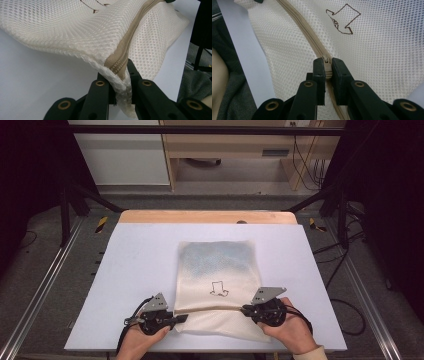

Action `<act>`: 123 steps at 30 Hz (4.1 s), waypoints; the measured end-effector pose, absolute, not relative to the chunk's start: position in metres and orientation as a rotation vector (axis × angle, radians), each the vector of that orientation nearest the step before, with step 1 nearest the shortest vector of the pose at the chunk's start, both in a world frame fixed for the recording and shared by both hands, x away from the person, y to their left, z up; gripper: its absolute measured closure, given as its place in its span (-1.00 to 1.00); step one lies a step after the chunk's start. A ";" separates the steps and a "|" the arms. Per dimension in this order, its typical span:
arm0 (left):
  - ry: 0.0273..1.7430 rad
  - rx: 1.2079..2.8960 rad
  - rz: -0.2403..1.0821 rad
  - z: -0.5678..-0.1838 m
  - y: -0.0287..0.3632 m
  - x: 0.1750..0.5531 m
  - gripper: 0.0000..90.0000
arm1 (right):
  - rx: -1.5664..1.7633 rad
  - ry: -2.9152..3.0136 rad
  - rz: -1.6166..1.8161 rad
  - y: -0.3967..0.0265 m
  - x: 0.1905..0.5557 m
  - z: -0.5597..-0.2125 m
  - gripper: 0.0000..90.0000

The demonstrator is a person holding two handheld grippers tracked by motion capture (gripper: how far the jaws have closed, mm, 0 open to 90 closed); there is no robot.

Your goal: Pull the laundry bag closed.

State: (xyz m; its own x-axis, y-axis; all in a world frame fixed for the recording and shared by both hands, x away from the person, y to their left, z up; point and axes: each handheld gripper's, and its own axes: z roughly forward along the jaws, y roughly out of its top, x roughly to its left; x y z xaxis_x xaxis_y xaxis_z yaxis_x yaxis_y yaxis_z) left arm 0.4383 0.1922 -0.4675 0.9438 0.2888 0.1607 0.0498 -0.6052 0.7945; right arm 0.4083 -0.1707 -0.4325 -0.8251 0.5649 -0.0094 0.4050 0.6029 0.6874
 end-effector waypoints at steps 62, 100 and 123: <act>0.244 2.207 0.352 -0.468 0.193 0.439 0.86 | 0.895 2.561 1.031 -0.205 0.399 -0.438 0.83; 0.245 2.211 0.362 -0.467 0.194 0.439 0.86 | 0.920 2.552 1.027 -0.215 0.394 -0.442 0.82; 0.246 2.208 0.366 -0.466 0.193 0.438 0.86 | 0.931 2.547 1.025 -0.221 0.392 -0.443 0.82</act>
State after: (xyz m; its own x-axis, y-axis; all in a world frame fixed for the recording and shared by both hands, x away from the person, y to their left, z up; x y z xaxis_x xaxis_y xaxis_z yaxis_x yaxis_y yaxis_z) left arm 0.4380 0.1933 -0.4662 0.9376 0.3006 0.1750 0.0480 -0.6101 0.7908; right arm 0.3920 -0.2213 -0.4429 -0.7677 0.6406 0.0127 0.4710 0.5508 0.6891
